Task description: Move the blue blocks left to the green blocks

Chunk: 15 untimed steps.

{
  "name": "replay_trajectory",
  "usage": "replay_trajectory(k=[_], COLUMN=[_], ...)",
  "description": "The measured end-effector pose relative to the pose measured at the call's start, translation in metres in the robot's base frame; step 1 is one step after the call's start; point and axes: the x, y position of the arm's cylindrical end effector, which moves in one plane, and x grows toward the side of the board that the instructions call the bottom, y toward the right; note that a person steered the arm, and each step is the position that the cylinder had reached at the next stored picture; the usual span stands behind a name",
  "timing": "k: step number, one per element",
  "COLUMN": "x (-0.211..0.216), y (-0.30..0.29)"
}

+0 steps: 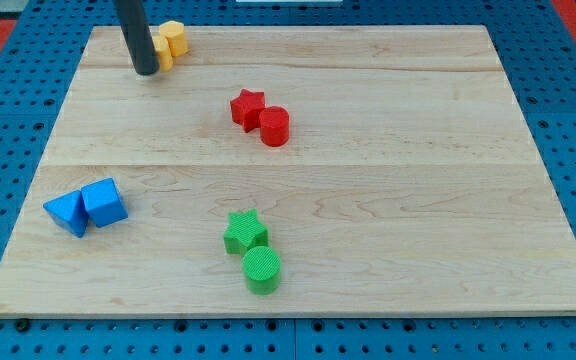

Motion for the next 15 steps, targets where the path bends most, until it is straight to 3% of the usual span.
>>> replay_trajectory(k=[1,2,4,6,7,8,10,11,12,15], x=[0.05,0.068,0.153,0.164,0.141,0.141,0.185,0.243,0.22,0.205], y=[0.02,0.019,-0.01,-0.014,-0.04,-0.111,-0.129,-0.125,-0.118,0.012])
